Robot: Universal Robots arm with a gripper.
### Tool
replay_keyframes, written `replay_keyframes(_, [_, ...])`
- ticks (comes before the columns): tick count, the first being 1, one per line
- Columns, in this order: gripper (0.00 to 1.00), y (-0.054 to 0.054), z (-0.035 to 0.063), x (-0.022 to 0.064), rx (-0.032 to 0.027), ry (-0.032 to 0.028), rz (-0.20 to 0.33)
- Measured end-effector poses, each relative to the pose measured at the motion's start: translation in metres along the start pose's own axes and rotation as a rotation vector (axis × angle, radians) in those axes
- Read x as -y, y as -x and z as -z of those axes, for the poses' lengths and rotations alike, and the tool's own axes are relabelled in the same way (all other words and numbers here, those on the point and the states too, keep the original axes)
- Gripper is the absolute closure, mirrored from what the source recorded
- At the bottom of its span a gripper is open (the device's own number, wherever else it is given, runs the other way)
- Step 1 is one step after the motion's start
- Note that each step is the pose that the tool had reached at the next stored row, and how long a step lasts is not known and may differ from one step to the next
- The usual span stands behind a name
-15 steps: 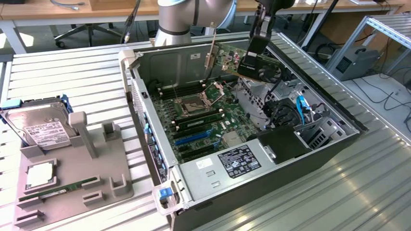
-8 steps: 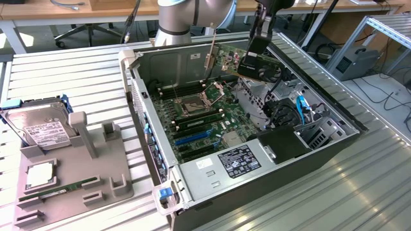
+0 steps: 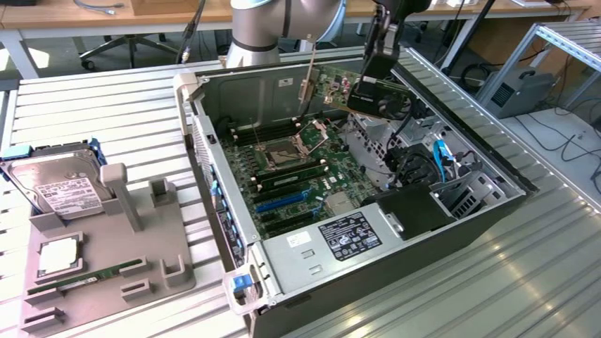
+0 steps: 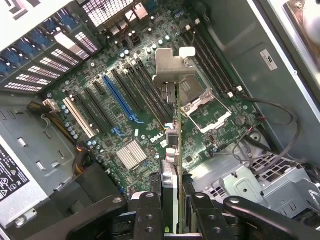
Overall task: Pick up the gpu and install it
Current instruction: 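Insert the gpu into the slot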
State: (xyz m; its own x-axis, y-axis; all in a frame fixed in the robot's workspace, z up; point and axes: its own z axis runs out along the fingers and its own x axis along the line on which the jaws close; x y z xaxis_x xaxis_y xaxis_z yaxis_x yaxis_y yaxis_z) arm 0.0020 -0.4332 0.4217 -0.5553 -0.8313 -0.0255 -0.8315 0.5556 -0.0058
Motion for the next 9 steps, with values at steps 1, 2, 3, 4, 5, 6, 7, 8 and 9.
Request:
replay_keyframes(1, [0.73, 0.0000, 0.0000, 0.0000, 0.0000, 0.0001, 0.003])
replay_keyframes(2, [0.73, 0.0000, 0.0000, 0.0000, 0.0000, 0.0002, 0.007])
replay_keyframes(3, [0.73, 0.0000, 0.0000, 0.0000, 0.0001, 0.0003, 0.010])
replay_keyframes(4, [0.73, 0.0000, 0.0000, 0.0000, 0.0001, 0.0004, 0.015])
replay_keyframes(5, [0.73, 0.0000, 0.0000, 0.0000, 0.0001, 0.0005, 0.018])
replay_keyframes(6, [0.73, 0.0000, 0.0000, 0.0000, 0.0002, 0.0006, 0.022])
replay_keyframes(7, [0.73, 0.0000, 0.0000, 0.0000, 0.0002, 0.0007, 0.025])
replay_keyframes(8, [0.73, 0.0000, 0.0000, 0.0000, 0.0001, 0.0007, 0.029])
replay_keyframes(9, [0.73, 0.0000, 0.0000, 0.0000, 0.0002, 0.0008, 0.033])
